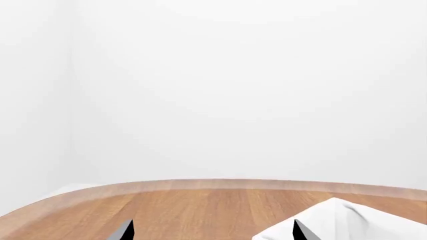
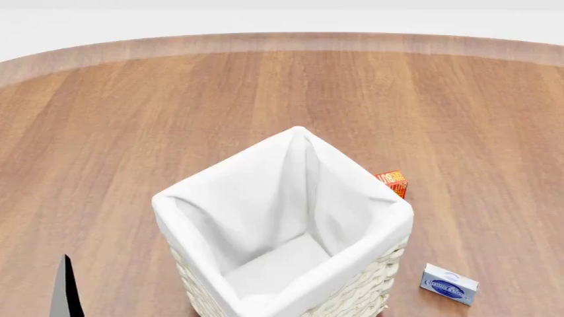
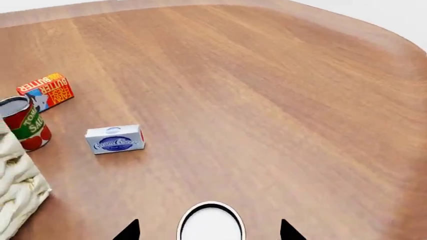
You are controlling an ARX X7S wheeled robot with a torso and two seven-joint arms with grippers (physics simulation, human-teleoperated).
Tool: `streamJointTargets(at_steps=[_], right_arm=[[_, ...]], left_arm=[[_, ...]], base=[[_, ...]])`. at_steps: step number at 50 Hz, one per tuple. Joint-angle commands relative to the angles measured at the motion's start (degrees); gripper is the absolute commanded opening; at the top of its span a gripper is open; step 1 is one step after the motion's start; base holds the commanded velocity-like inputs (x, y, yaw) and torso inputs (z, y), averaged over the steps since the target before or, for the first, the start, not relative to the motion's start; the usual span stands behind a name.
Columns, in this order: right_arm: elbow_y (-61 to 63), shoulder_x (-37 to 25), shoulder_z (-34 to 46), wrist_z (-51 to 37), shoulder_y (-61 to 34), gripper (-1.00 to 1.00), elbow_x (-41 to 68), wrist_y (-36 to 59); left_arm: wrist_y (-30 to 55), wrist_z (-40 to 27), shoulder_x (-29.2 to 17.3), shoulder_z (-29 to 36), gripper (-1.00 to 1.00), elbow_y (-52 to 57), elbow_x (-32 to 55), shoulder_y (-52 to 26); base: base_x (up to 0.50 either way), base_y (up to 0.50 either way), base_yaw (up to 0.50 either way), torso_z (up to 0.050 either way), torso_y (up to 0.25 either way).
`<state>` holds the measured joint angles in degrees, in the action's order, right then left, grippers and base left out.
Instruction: Pick up the alphabet soup and put it in the basket.
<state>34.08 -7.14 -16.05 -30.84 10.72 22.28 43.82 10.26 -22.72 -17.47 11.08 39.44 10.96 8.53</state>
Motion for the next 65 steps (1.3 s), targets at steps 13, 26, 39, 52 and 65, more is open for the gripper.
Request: streamJointTargets(at_steps=[13, 26, 39, 52, 65], right_arm=[[-7.63, 0.43, -0.6, 2.4, -1.52, 1.0, 0.93, -2.44], [-12.45, 0.07, 0.0, 2.7, -2.86, 1.0, 1.22, -3.89], [-16.35, -0.65, 0.81, 2.56, -4.56, 1.0, 1.04, -4.78], [-20.34, -1.35, 1.51, 2.5, -5.42, 1.0, 0.27, -6.46], [-25.97, -2.17, 2.92, 2.93, -7.7, 1.0, -0.53, -7.51]], left_arm=[[1.14, 1.77, 0.23, -0.56, 1.0, 0.6, -0.13, -1.32], [0.49, 1.5, -0.08, -0.27, 1.0, -0.07, -0.02, -1.39], [-1.12, 1.46, -0.28, 0.08, 1.0, -1.64, -0.06, -1.37], [-1.72, 1.21, -0.5, 0.6, 1.0, -2.23, -0.1, -1.22], [-2.02, 0.78, -0.81, 0.74, 1.0, -2.21, 0.01, -1.12]], base=[[0.0, 0.0, 0.0, 0.0, 0.0], [0.0, 0.0, 0.0, 0.0, 0.0], [0.0, 0.0, 0.0, 0.0, 0.0], [0.0, 0.0, 0.0, 0.0, 0.0], [0.0, 0.0, 0.0, 0.0, 0.0]])
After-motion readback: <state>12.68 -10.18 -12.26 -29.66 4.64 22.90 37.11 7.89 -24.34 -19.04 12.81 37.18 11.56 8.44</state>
